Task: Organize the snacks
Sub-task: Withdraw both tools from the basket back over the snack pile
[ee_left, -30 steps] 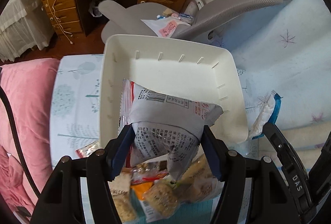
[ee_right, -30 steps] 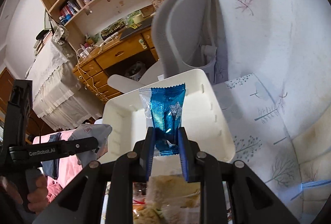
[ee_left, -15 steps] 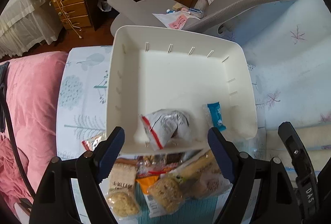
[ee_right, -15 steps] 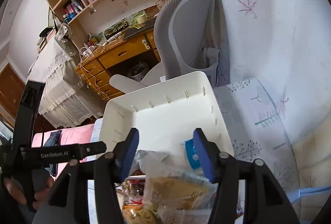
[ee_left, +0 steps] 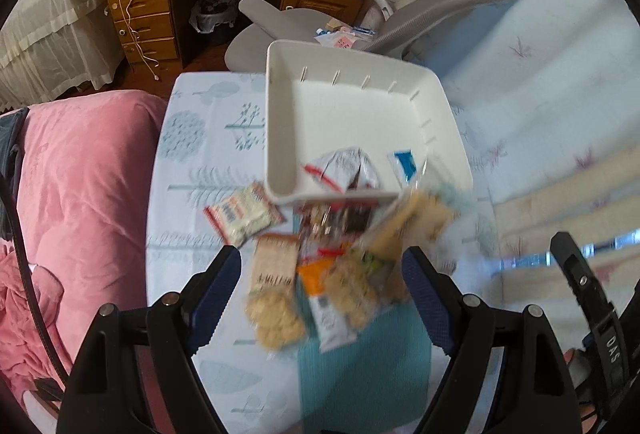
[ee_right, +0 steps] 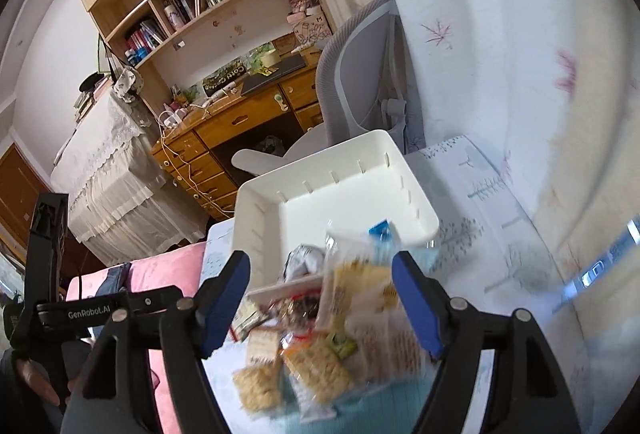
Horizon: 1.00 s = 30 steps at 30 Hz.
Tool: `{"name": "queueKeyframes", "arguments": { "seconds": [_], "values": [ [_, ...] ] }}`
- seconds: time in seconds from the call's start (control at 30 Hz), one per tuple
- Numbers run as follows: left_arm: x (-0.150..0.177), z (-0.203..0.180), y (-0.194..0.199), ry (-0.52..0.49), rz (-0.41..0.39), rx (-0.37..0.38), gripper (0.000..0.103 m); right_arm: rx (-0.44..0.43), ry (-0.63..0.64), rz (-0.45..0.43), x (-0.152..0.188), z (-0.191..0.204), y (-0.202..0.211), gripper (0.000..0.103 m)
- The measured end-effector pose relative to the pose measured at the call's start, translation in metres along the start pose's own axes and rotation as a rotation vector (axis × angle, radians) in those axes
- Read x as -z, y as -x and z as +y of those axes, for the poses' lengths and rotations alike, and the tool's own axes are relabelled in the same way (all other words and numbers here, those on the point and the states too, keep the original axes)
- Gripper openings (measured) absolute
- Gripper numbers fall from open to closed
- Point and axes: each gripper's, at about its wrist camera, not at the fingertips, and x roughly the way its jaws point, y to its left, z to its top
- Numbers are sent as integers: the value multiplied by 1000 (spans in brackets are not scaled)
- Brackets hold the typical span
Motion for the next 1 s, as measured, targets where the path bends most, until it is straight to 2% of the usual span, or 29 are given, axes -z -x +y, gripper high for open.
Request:
{"name": "queueKeyframes", "arguments": {
  "seconds": [0.27,0.5,0.73,0.87,1.0],
  "values": [
    [81,29,20,-16,26,-6,81,32,10,-29,63,23,50,74],
    [130,39,25,-38,31,-4,81,97,5,-26,119,25,74,75],
    [153,32,22,-40,30,1,81,166,45,-31,161,15,85,74],
    [160,22,16,-47,20,-18,81,179,71,5,179,-1,82,74],
    [161,10,8,-35,4,-27,81,179,166,39,186,-16,76,74]
  ]
}}
